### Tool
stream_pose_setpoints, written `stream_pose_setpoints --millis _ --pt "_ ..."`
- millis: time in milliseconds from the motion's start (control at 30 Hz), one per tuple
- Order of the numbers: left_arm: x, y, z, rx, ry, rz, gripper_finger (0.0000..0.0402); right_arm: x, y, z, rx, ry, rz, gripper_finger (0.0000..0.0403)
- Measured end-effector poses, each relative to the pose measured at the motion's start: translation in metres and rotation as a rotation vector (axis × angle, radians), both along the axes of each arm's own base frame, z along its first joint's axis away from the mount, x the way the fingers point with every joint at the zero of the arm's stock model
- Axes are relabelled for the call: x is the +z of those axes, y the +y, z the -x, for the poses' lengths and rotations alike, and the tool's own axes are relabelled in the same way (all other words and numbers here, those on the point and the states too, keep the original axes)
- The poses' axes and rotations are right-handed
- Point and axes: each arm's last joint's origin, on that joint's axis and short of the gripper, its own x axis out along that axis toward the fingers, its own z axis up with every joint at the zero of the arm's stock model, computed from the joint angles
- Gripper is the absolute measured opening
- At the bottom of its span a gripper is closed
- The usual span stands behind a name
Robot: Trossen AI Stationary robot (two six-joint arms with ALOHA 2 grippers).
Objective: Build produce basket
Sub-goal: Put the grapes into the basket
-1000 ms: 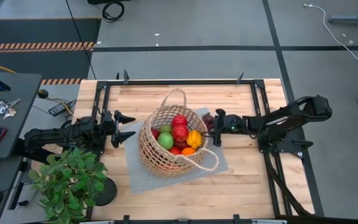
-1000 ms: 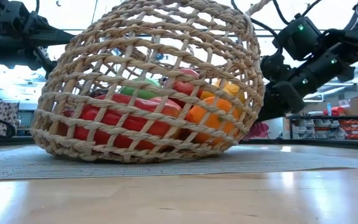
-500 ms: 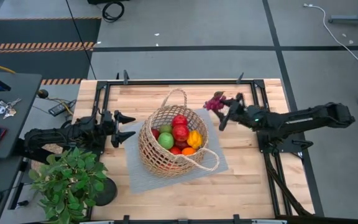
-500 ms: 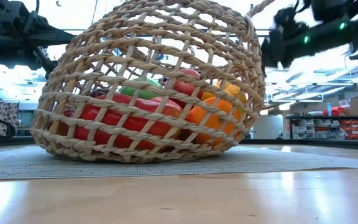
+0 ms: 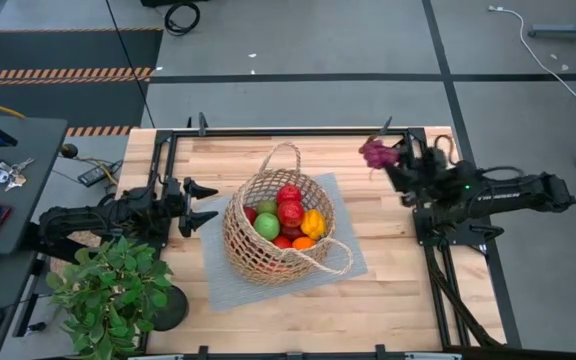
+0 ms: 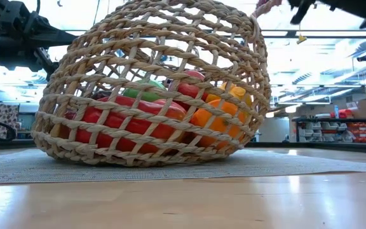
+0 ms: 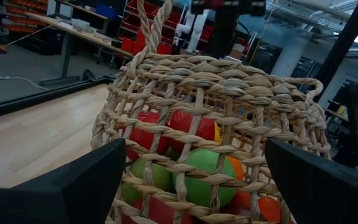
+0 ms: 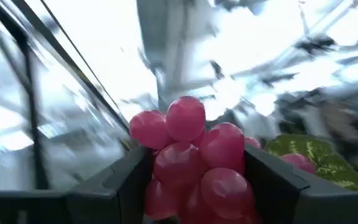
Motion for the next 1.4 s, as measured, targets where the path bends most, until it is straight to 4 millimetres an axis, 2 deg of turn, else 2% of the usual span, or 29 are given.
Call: stream_pose_setpoints --millis 133,267,667,833,1033,1267,1400 --pt "0.0 0.0 0.0 0.0 0.0 0.0 0.0389 0.012 0.004 0.01 0.127 -0.17 -0.021 0.0229" --pt "0.0 0.0 0.0 0.0 0.0 0.0 0.0389 0.017 0.008 0.016 0.197 -0.257 -0.027 0.0229" --pt "0.0 0.0 0.0 0.0 0.0 0.0 0.0389 0.018 0.011 0.017 0.226 -0.266 -0.026 0.0229" --pt "0.0 0.0 0.0 0.0 0.0 0.0 0.0389 0.019 0.012 0.01 0.253 -0.243 -0.02 0.0229" --pt "0.0 0.0 0.0 0.0 0.0 0.0 0.0389 0.038 0.02 -0.02 0.295 -0.122 0.016 0.0229" --pt "0.0 0.0 0.0 0.0 0.001 0.0 0.0389 0.058 0.03 -0.076 0.244 0.258 0.075 0.0229" --pt "0.0 0.0 0.0 0.0 0.001 0.0 0.0389 0.061 0.032 -0.103 0.174 0.48 0.106 0.0229"
